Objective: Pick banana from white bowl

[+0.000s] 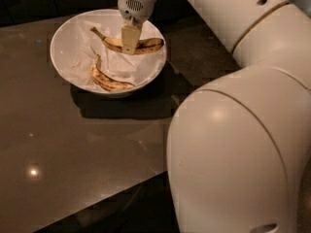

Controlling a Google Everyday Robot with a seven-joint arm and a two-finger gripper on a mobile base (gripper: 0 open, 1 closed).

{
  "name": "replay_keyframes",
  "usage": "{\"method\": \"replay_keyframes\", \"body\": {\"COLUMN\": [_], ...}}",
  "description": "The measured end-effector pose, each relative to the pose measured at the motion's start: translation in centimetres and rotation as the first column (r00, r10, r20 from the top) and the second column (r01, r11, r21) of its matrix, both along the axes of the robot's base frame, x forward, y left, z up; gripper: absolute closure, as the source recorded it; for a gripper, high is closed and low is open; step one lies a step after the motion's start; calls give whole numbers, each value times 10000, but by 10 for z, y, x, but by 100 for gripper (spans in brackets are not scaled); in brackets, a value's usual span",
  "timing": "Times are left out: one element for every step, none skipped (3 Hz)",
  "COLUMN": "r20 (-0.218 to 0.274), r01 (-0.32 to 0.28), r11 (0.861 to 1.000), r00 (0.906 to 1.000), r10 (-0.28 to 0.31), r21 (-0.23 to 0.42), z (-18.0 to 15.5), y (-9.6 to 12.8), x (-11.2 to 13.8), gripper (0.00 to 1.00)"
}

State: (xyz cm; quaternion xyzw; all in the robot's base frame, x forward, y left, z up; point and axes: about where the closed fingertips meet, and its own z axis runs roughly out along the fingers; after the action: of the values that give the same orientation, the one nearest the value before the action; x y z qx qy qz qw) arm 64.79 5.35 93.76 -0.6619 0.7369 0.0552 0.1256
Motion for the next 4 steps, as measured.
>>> {"method": "replay_keyframes", "body": {"r20": [5,-134,-588,-901], "r01": [-1,-244,-600,-875], "r11": [10000,9976,9893,9806], "r00": [10000,9996,9959,9904], "r10": [1,254,683,1045], "r21": [8,652,1328,1751], "z": [0,5,8,9], "y": [0,-3,-7,-10], "x": [0,-14,-46,-74], "gripper": [100,100,100,100]}}
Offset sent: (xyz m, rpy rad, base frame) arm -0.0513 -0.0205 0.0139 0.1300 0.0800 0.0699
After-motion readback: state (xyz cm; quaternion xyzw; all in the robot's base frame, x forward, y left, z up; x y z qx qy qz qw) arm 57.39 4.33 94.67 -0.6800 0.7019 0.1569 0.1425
